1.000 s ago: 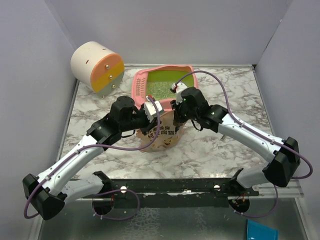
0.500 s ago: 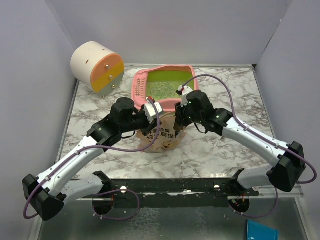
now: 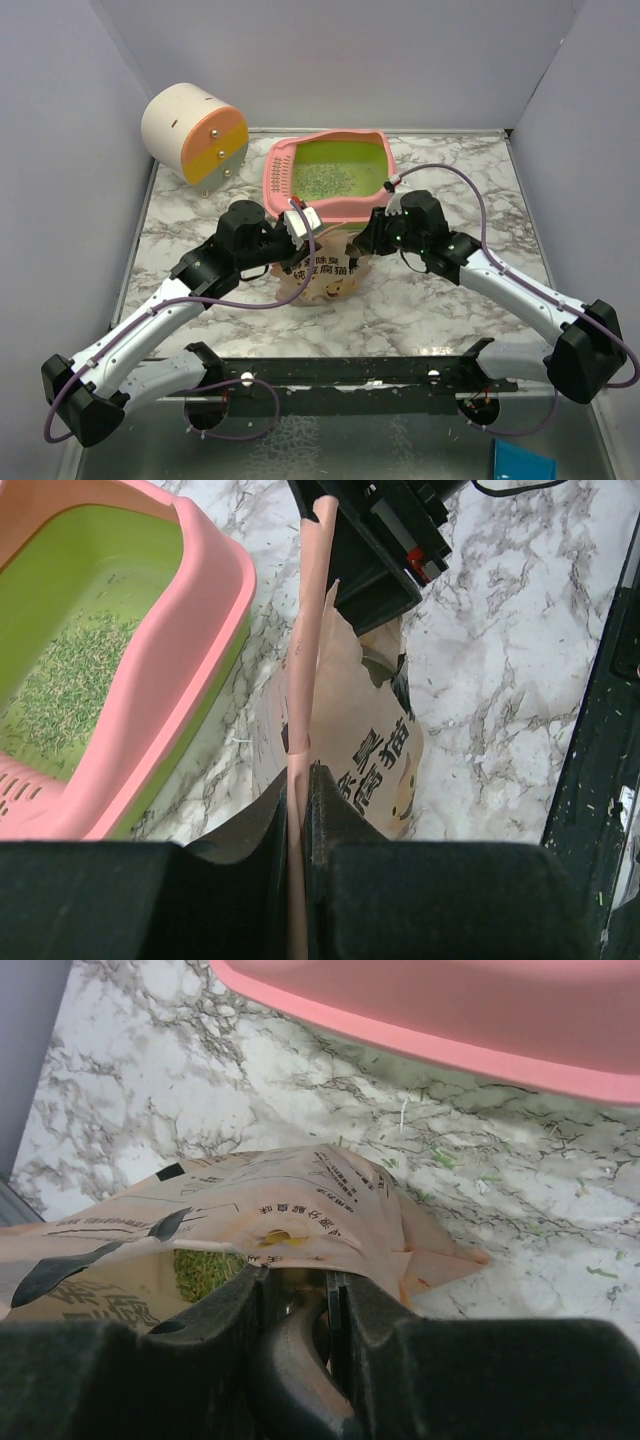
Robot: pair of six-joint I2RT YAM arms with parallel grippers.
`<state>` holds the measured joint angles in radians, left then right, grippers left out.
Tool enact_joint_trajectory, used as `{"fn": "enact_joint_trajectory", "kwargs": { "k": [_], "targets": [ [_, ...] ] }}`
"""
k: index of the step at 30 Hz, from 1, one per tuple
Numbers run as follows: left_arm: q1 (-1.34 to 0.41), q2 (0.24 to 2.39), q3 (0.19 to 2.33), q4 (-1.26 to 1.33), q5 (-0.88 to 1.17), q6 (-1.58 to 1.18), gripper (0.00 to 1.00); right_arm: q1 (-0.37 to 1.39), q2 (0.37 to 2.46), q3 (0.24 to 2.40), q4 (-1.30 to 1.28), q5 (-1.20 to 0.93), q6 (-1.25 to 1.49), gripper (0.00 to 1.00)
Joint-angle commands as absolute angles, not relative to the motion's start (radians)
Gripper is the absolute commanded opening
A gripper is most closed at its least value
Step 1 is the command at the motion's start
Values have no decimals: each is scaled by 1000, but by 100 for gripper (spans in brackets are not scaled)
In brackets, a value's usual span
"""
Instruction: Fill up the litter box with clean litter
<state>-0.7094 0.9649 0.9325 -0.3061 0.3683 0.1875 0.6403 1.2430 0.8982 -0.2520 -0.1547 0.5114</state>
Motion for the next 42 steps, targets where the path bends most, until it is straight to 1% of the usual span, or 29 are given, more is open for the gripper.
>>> {"fn": "enact_joint_trajectory", "kwargs": {
  "k": [1,13,21,30,35,42],
  "targets": [
    [-711,923,935,-243,345,172,0,635,1203,843,-190,-180,661,1],
    [-711,921,929,-245,329,175,0,609,1135,766,-64,-135,813,1],
    [-712,899,925,-251,321,170,0,549,1076,704,39,-180,904,1],
    [-712,893,940,-255,334,158,0,447,1068,640,199,-349,986,1],
    [-712,890,940,-255,328,162,0,409,1054,573,322,-415,1061,1],
    [-712,896,941,-258,325,166,0,364,1043,539,394,-478,1143,1]
  ]
}}
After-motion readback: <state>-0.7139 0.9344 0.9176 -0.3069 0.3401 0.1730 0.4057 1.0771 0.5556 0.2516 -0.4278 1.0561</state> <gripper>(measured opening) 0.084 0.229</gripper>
